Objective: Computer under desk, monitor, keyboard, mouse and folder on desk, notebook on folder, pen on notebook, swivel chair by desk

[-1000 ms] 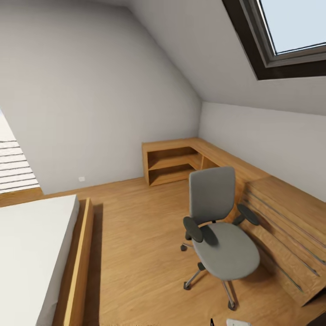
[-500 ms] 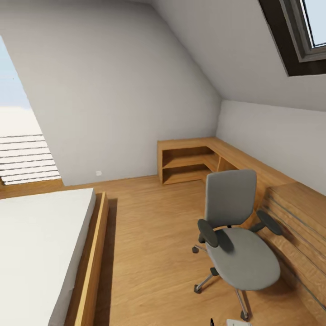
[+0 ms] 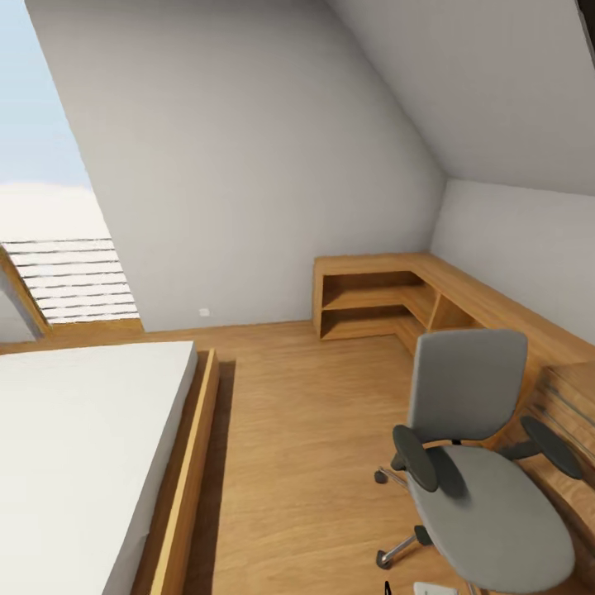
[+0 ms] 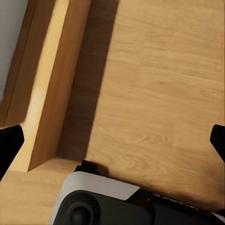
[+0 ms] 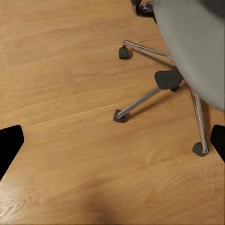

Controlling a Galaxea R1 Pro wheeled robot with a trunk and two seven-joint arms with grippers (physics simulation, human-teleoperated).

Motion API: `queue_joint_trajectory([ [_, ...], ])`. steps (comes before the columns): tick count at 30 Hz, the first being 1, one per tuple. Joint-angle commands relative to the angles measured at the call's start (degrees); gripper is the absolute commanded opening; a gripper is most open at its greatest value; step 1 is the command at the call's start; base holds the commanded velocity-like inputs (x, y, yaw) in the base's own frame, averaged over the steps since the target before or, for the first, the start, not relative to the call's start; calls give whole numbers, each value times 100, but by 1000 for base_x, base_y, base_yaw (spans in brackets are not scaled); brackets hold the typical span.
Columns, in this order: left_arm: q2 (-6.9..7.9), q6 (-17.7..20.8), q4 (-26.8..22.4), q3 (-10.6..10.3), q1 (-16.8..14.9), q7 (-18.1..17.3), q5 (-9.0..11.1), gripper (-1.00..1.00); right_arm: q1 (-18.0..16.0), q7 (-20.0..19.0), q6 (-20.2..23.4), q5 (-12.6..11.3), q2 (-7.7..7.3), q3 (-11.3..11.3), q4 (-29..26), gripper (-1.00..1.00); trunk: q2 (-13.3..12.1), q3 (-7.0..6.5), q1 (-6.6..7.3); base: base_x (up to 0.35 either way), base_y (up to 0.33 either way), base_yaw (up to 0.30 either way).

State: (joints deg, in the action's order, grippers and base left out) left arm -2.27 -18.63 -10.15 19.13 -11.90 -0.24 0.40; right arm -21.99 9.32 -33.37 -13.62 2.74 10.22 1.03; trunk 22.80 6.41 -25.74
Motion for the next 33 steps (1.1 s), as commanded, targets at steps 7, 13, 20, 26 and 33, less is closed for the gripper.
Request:
queue_joint_trajectory([
  [7,-8,-17,4,5,-6,-3,4,100,-7,20,-22,-36,4,51,11,100,12,53,-4,54,0,203],
  [13,-10,-17,4,4,-6,-3,4,100,-7,19,-28,-36,1,51,11,100,12,89,-4,11,0,199],
  [20,-10,-17,4,4,-6,-3,4,100,-7,19,-29,-36,-4,51,11,100,12,134,-4,2,0,188],
  [26,-10,-17,4,3,-6,-3,4,100,-7,20,-29,-36,-9,51,11,100,12,173,-4,1,0,185],
  [33,-14,-17,4,3,-6,-3,1,100,-7,18,-29,-36,-10,51,11,100,12,219,-4,0,0,182],
])
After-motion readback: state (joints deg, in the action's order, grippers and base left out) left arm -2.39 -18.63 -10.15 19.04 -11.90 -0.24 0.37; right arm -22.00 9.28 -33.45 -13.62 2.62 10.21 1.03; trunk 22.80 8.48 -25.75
